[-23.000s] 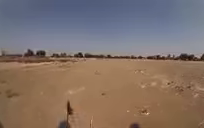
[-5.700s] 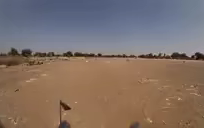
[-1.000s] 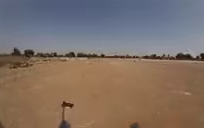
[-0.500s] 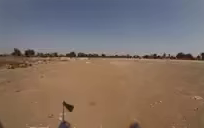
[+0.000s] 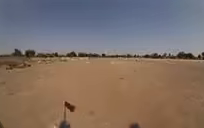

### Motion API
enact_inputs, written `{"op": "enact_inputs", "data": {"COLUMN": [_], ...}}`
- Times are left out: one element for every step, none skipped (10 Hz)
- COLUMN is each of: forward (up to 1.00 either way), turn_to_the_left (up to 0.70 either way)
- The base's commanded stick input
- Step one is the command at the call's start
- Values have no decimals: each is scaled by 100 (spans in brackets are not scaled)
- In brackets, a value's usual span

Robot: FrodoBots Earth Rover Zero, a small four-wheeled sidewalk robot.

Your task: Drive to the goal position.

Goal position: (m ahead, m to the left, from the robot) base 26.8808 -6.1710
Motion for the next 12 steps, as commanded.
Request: {"op": "enact_inputs", "data": {"forward": [50,50,50,50,50,50,50,50,50,50,50,50], "turn_to_the_left": [0,0,0,0,0,0,0,0,0,0,0,0]}}
